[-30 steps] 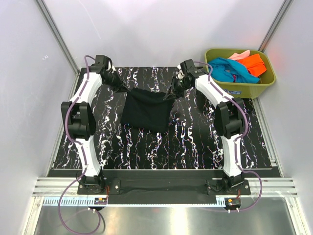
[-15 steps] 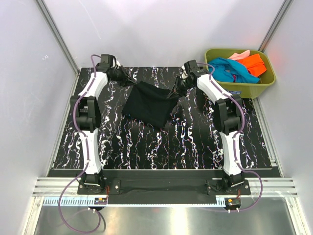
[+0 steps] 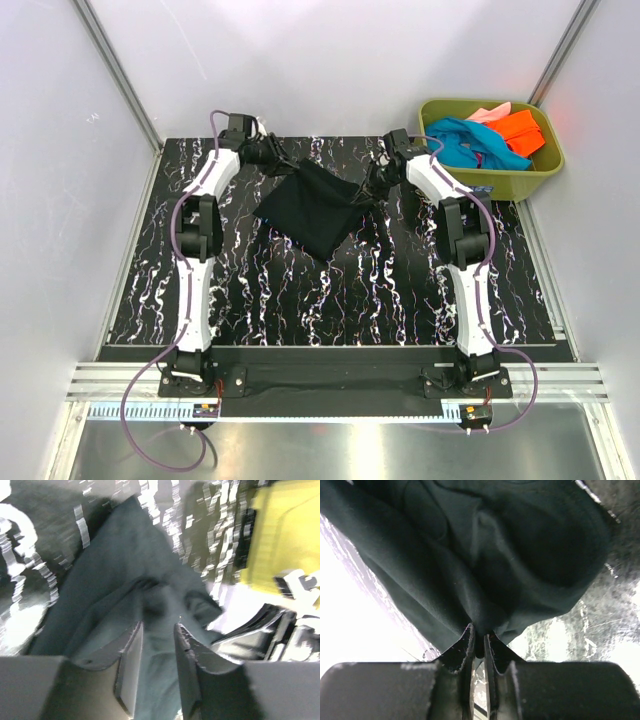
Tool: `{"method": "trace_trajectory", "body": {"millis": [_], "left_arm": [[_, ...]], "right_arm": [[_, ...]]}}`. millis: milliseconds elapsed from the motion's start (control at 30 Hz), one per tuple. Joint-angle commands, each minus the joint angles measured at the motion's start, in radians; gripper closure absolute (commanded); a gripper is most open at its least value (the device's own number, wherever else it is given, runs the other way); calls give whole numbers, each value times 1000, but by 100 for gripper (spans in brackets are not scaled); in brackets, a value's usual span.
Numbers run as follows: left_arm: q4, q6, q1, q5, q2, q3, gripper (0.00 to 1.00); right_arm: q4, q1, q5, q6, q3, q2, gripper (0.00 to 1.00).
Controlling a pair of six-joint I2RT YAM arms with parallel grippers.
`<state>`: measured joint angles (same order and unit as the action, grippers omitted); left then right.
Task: Fold and stack the t-shirts
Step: Fold the tshirt
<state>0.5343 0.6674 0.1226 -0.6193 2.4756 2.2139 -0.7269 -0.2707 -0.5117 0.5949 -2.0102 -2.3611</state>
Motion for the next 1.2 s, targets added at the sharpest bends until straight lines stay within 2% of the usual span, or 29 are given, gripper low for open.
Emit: {"method": "trace_trajectory", "body": {"millis": [0,33,133,267,400,533,667,867,900,933,1000,1033,1067,1167], "left_arm": [[3,-121,-24,87,-179,-68,63],[10,-164,-26,119,-202,-101,59],[59,-215,-53,150,-237,-109,59],[124,-242,-78,162,-219,-111,58],[161,-267,-78,109,-175,-157,60],[124,-278,-78,44,-165,-269,62],[60,-252,-74,-35,-194,-411,65],[-75,-198,-19,-92,-357,-752,71],[-97,-171,-6,-102,-392,-804,71],[-150,-152,24,-103,-481,-930,71],[-183,-106,52,-91,-575,-1047,73],[-186,-92,61,-50,-686,-1098,73],[-204,-71,64,-40,-740,-1217,73],[-191,-23,52,6,-943,-1341,72]], "right_arm": [[15,8,32,-20,-22,-13,84],[5,10,42,-29,-22,-15,78],[-29,18,88,-41,-33,-15,60],[-78,21,139,-82,-71,-9,49],[-115,21,177,-122,-93,22,37],[-108,18,115,-142,-55,54,34],[-49,19,93,-136,91,135,32],[12,19,94,-145,282,262,31],[15,19,96,-148,304,281,31],[26,19,96,-155,324,295,31],[38,19,91,-159,384,342,31],[46,18,90,-164,402,361,30],[46,21,93,-171,431,390,31],[49,19,91,-204,475,440,30]]}}
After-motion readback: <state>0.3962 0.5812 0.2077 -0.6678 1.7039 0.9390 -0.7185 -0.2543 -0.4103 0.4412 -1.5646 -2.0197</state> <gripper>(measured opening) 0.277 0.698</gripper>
